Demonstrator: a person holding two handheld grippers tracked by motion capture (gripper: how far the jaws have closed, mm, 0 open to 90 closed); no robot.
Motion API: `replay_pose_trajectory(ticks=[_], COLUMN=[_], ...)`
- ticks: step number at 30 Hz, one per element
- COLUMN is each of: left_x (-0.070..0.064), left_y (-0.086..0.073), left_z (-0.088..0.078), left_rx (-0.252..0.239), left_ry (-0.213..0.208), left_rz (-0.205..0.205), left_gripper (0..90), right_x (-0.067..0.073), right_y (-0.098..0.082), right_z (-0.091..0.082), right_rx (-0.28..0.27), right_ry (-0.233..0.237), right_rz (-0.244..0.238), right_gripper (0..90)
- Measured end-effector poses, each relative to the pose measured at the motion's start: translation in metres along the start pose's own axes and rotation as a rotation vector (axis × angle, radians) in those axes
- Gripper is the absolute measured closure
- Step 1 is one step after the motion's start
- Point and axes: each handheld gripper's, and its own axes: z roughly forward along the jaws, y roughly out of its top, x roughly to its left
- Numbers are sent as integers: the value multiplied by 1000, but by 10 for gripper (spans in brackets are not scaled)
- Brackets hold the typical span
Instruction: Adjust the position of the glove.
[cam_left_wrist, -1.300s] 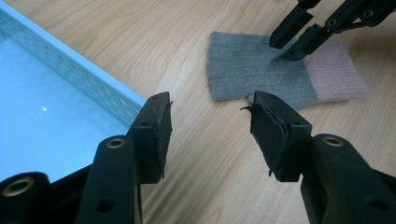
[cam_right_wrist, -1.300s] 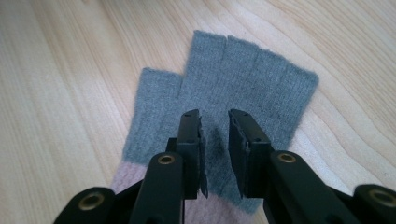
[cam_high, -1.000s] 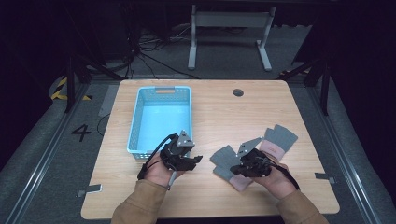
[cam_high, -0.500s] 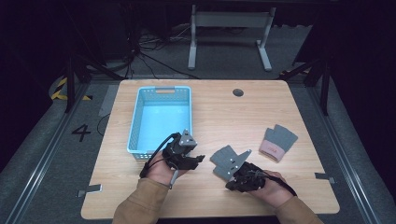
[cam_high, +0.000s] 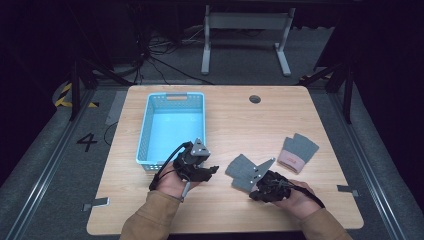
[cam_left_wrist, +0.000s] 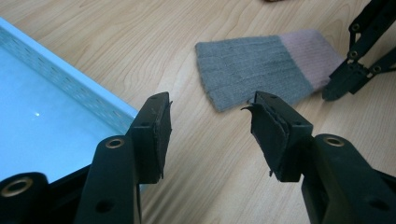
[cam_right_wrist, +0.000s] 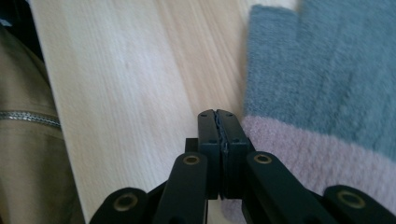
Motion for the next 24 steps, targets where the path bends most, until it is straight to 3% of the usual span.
replay_pose_trajectory(ticks=[11,24], left_x=[0,0], left_y=[0,0], left_z=[0,1], left_rx=[3,4], left_ry=[-3,-3], left_rz=[1,-1], left_gripper=[481,479], right_x=[-23,-38], right_y=[-20,-33], right_z=[-11,-15], right_rx=[-14,-17], right_ry=[-24,-65], right_rz=[84,146], right_gripper=[896,896])
